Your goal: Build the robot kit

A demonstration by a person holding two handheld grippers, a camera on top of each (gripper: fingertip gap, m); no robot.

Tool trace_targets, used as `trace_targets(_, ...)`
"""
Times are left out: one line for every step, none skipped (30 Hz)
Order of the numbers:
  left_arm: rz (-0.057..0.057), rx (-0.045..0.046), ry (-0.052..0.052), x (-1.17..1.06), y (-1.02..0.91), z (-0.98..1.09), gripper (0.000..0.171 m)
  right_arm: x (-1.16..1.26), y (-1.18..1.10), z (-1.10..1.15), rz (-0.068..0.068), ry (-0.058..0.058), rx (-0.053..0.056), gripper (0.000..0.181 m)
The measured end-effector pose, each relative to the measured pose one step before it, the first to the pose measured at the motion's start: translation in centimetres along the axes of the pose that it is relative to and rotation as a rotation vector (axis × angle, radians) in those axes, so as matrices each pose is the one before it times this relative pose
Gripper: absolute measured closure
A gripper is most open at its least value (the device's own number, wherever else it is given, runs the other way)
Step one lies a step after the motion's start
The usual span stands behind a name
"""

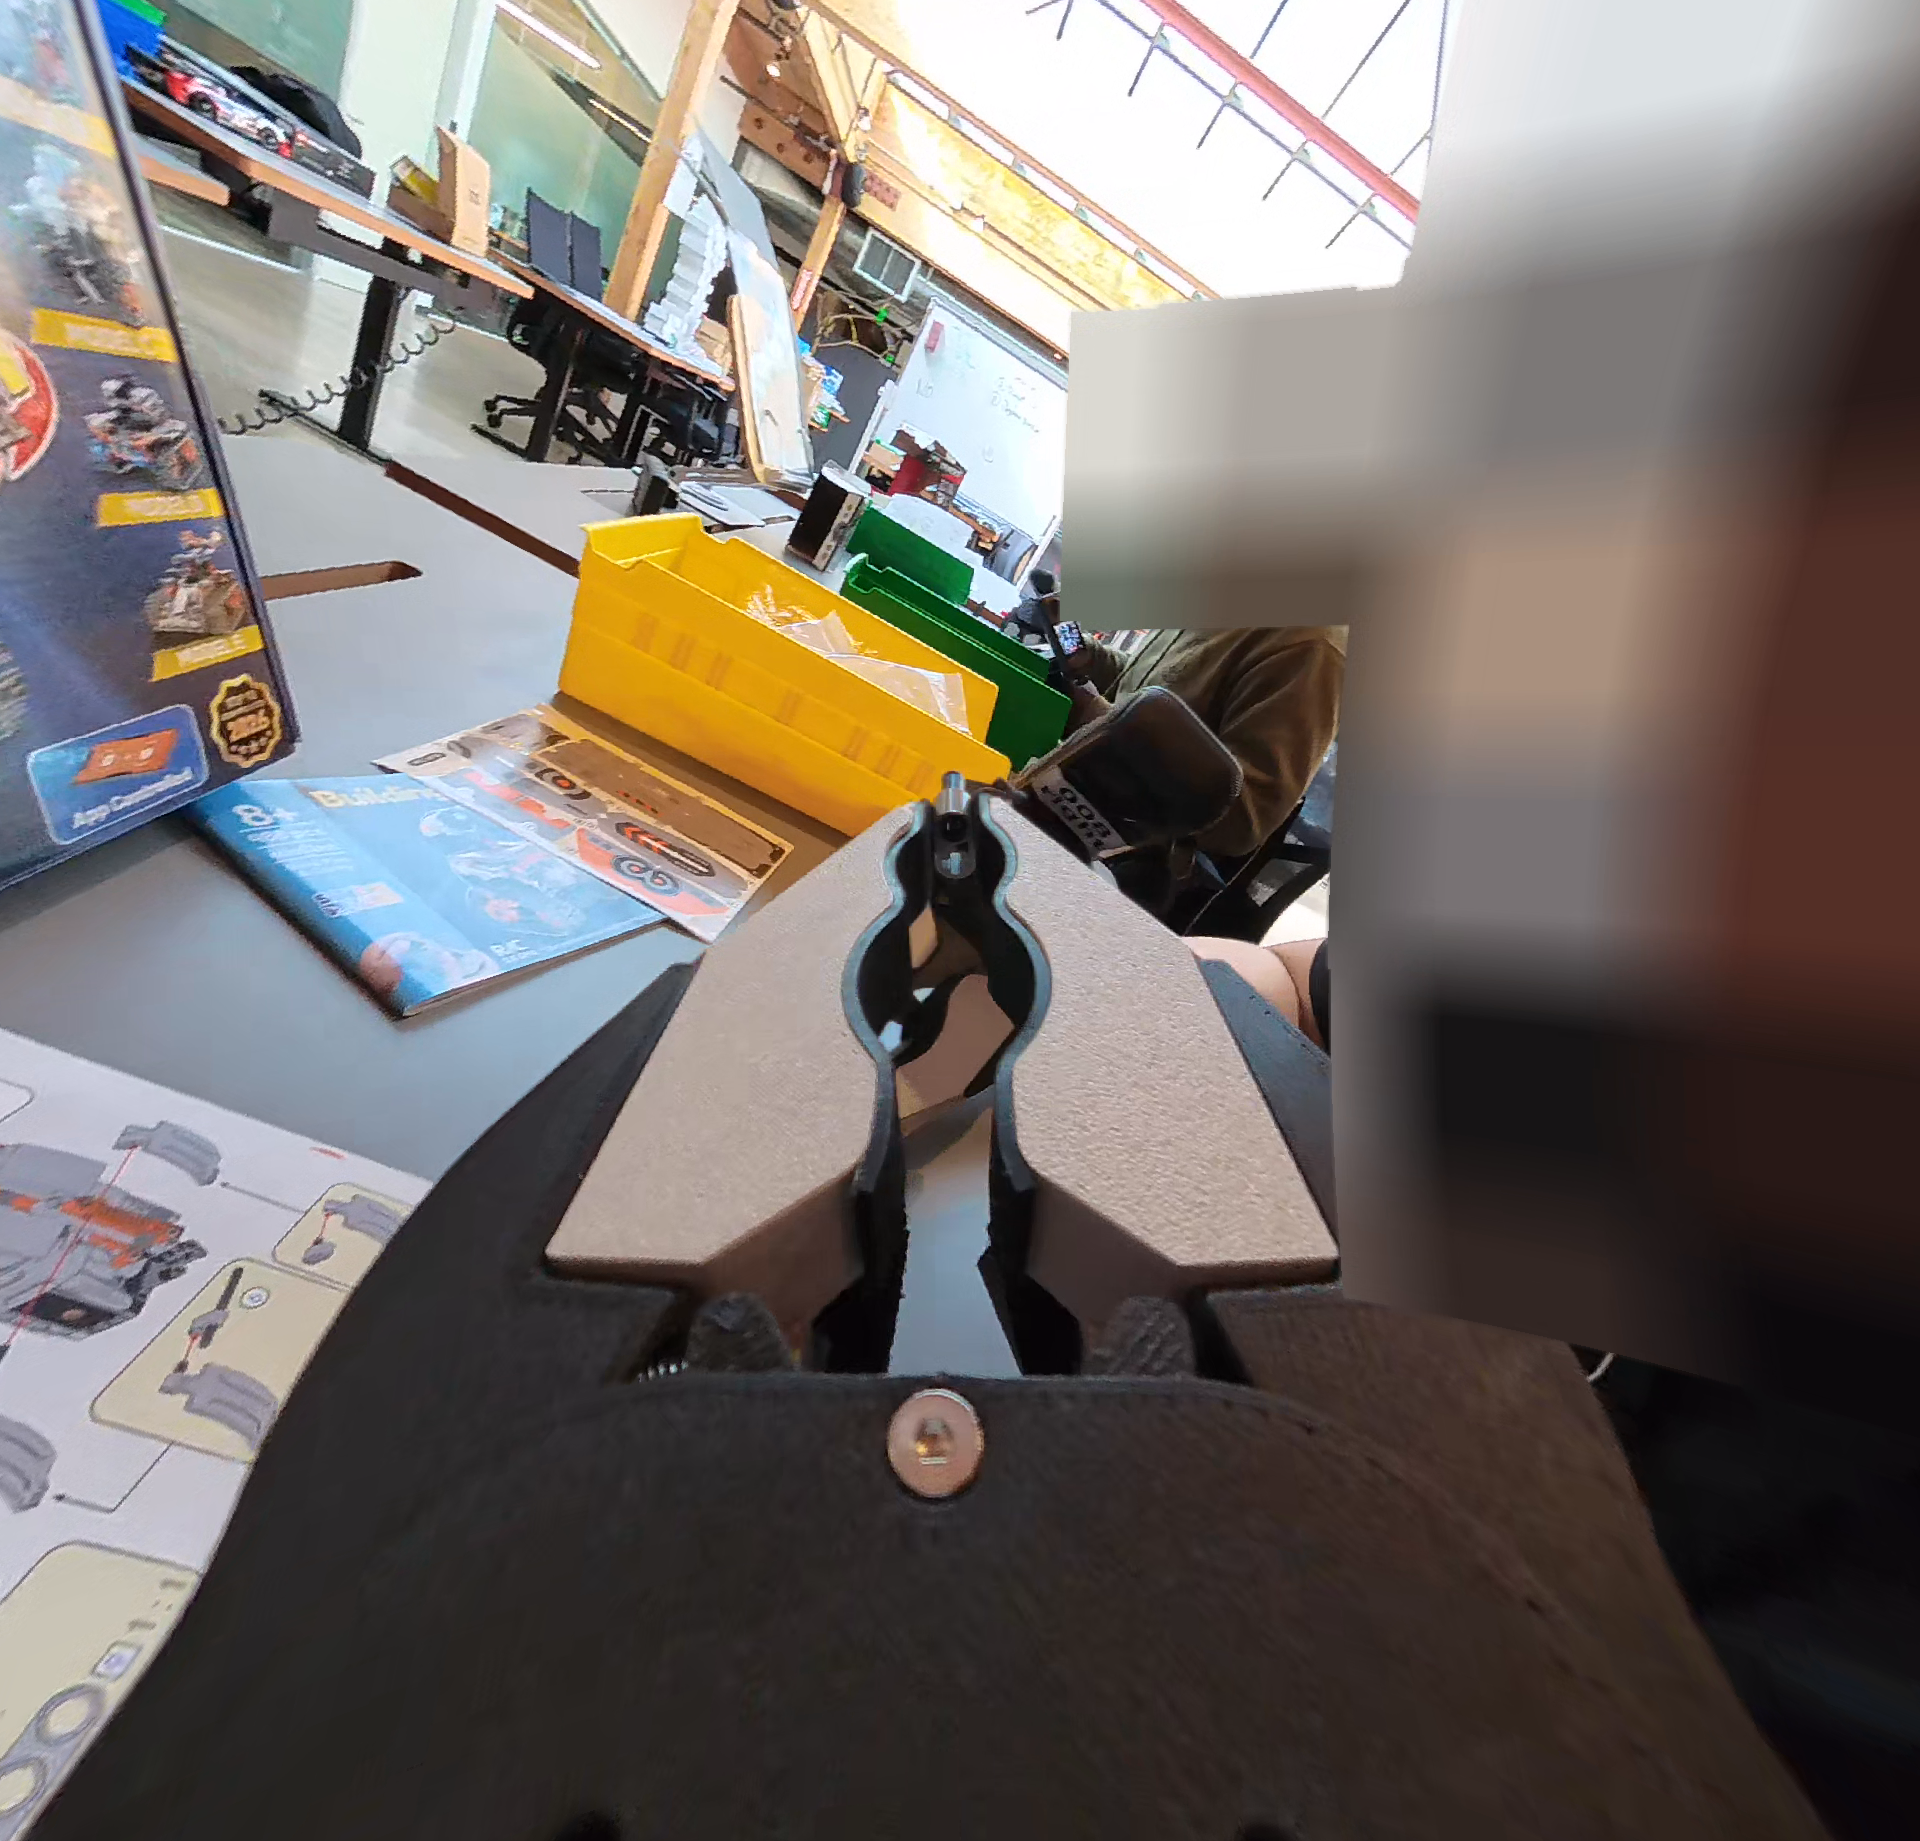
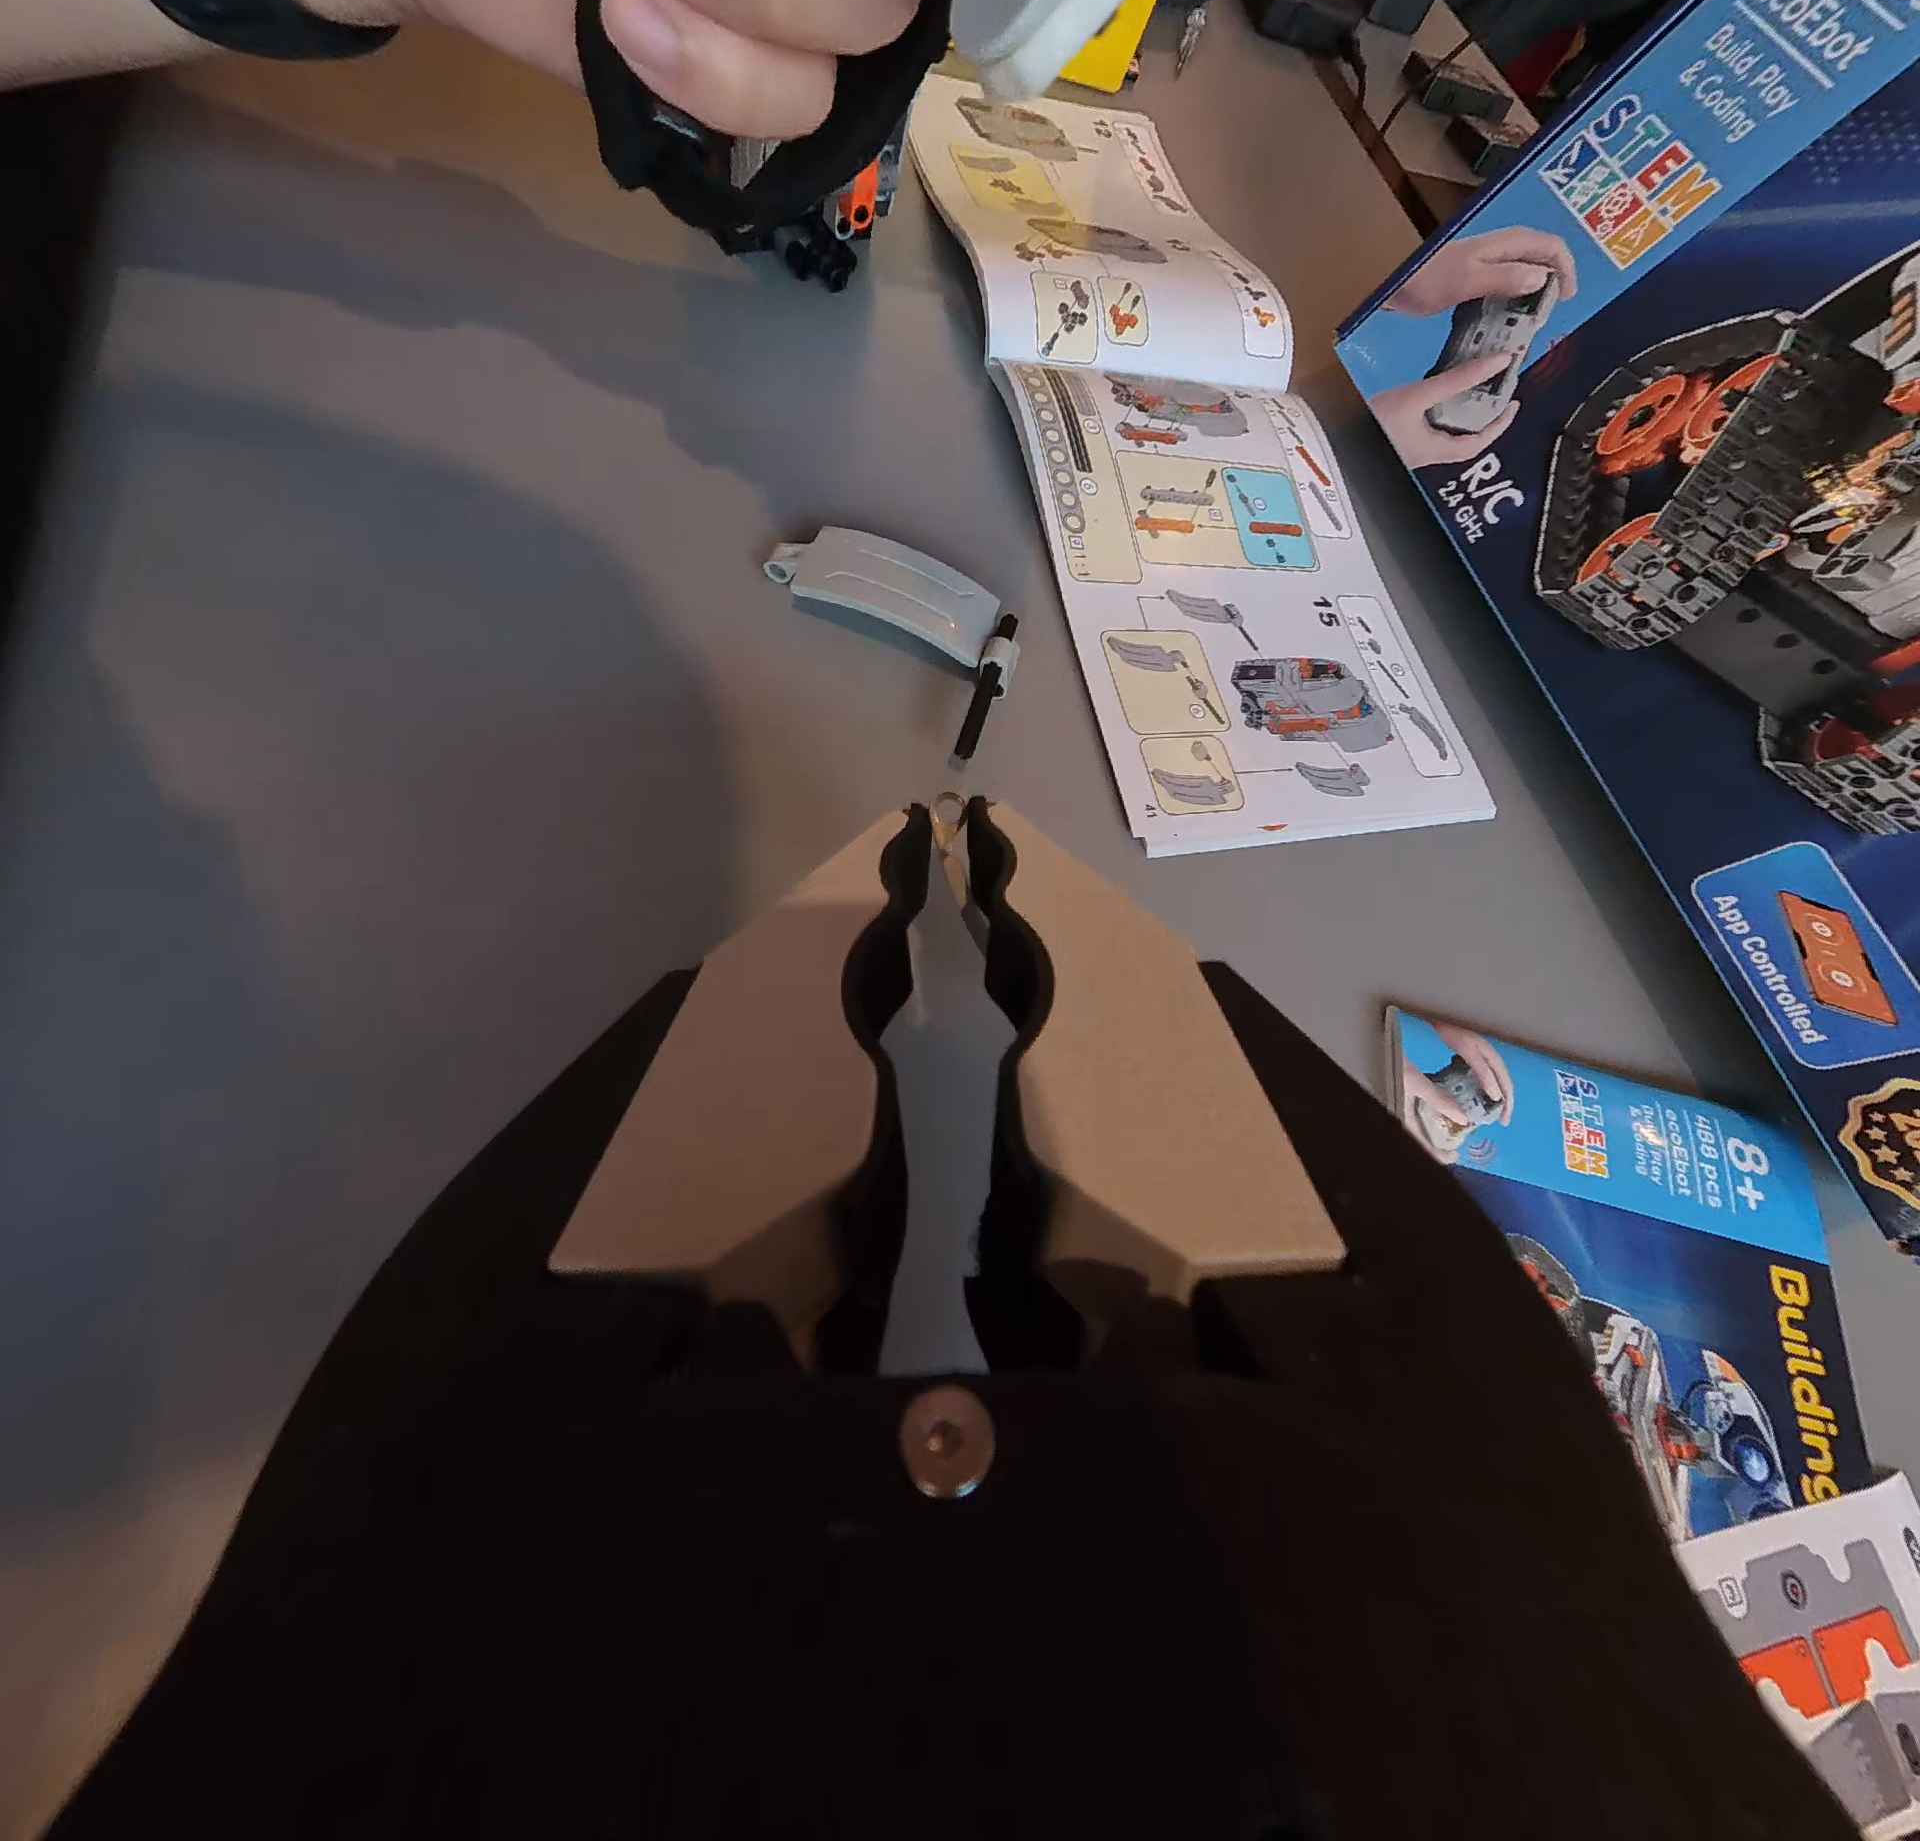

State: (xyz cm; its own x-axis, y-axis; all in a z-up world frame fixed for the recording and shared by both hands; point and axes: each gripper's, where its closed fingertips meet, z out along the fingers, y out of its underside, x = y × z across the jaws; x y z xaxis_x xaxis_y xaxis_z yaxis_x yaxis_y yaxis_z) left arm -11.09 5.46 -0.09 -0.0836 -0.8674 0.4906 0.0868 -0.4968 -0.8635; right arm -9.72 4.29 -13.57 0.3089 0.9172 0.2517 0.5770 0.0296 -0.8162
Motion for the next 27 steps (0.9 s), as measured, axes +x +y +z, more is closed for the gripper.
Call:
trace_targets(-0.0114, 0.00232, -0.0052, -0.205, 0.020, -0.077, 0.167, -0.056, 0.124, 0.054, 0.0051, -0.0045, -0.0063, 0.176)
trace_targets(-0.0130, 0.00333, -0.0040, -0.172, 0.012, -0.029, 0.167, -0.084, 0.148, 0.085, 0.0065, -0.0068, -0.0081, 0.176)
trace_targets(-0.0122, 0.00496, -0.0053, -0.141, -0.027, -0.011, 0.167, -0.147, 0.137, 0.111, 0.0043, -0.0096, -0.0076, 0.176)
trace_targets(-0.0110, 0.00403, -0.0046, -0.133, -0.012, -0.027, 0.167, -0.145, 0.163, 0.121, 0.0025, -0.0091, -0.0092, 0.176)
trace_targets(-0.0098, 0.00117, -0.0024, -0.100, -0.010, -0.012, 0.167, -0.115, 0.178, 0.139, -0.0003, -0.0061, -0.0105, 0.176)
trace_targets(-0.0083, -0.00023, -0.0027, -0.070, -0.006, 0.003, 0.167, -0.094, 0.201, 0.121, -0.0025, -0.0039, -0.0113, 0.176)
trace_targets(-0.0067, -0.00013, -0.0048, -0.104, 0.003, -0.027, 0.167, -0.090, 0.191, 0.121, -0.0035, -0.0044, -0.0103, 0.176)
trace_targets(-0.0049, 0.00079, -0.0059, -0.092, 0.000, -0.049, 0.167, -0.082, 0.173, 0.105, -0.0016, -0.0052, -0.0090, 0.176)
trace_targets(-0.0040, 0.00115, -0.0051, -0.076, -0.005, -0.015, 0.167, -0.063, 0.148, 0.092, 0.0012, -0.0046, -0.0071, 0.176)
trace_targets(-0.0051, -0.00080, -0.0036, -0.057, 0.021, 0.011, 0.167, -0.045, 0.116, 0.066, 0.0028, -0.0045, -0.0047, 0.176)
trace_targets(-0.0060, -0.00216, -0.0033, -0.050, 0.028, 0.023, 0.167, -0.034, 0.104, 0.061, 0.0049, -0.0046, -0.0036, 0.176)
trace_targets(-0.0051, -0.00073, -0.0037, -0.081, 0.035, 0.060, 0.167, -0.027, 0.063, 0.060, 0.0061, -0.0047, -0.0014, 0.176)
trace_targets(-0.0045, -0.00006, -0.0022, -0.060, 0.055, 0.092, 0.167, -0.019, 0.018, 0.044, 0.0064, -0.0049, 0.0010, 0.176)
trace_targets(-0.0047, -0.00142, -0.0002, -0.037, 0.064, 0.043, 0.167, -0.034, 0.002, 0.027, 0.0058, -0.0054, 0.0026, 0.176)
trace_targets(-0.0044, -0.00217, 0.0000, -0.062, 0.059, 0.059, 0.167, -0.058, 0.040, 0.055, 0.0054, -0.0064, 0.0011, 0.176)
trace_targets(-0.0034, -0.00164, -0.0005, -0.054, 0.053, 0.043, 0.167, -0.029, 0.079, 0.058, 0.0061, -0.0058, -0.0017, 0.176)
trace_targets(-0.0019, -0.00049, -0.0005, -0.037, 0.016, 0.024, 0.167, -0.021, 0.076, 0.064, 0.0061, -0.0042, -0.0024, 0.176)
trace_targets(-0.0005, -0.00041, 0.0002, -0.014, 0.018, 0.015, 0.167, -0.013, 0.076, 0.060, 0.0053, -0.0043, -0.0019, 0.176)
trace_targets(0.0002, -0.00179, 0.0002, -0.019, 0.035, -0.014, 0.167, -0.022, 0.038, 0.050, 0.0040, -0.0038, -0.0002, 0.176)
trace_targets(0.0008, -0.00157, -0.0009, -0.041, 0.052, -0.035, 0.167, 0.002, -0.028, 0.020, 0.0030, -0.0024, 0.0041, 0.176)
trace_targets(0.0007, -0.00022, -0.0010, -0.019, 0.002, -0.012, 0.167, 0.002, -0.067, -0.006, 0.0025, -0.0029, 0.0066, 0.176)
trace_targets(-0.0006, -0.00017, -0.0003, -0.020, 0.012, -0.013, 0.167, -0.029, -0.093, -0.016, 0.0000, -0.0046, 0.0084, 0.176)
trace_targets(-0.0015, 0.00018, 0.0002, -0.022, -0.005, -0.010, 0.167, -0.062, -0.087, -0.009, -0.0021, -0.0055, 0.0078, 0.176)
trace_targets(-0.0012, 0.00155, 0.0001, -0.017, -0.020, -0.020, 0.167, -0.069, -0.060, -0.013, -0.0042, -0.0053, 0.0060, 0.176)
trace_targets(-0.0007, 0.00125, -0.0002, -0.025, -0.016, -0.023, 0.167, -0.120, -0.033, 0.026, -0.0060, -0.0071, 0.0033, 0.176)
trace_targets(-0.0002, 0.00025, -0.0011, -0.032, 0.005, -0.020, 0.167, -0.152, -0.040, 0.023, -0.0093, -0.0066, 0.0031, 0.176)
trace_targets(0.0001, 0.00014, -0.0011, -0.037, -0.008, -0.019, 0.167, -0.092, -0.062, 0.019, -0.0097, -0.0010, 0.0026, 0.176)
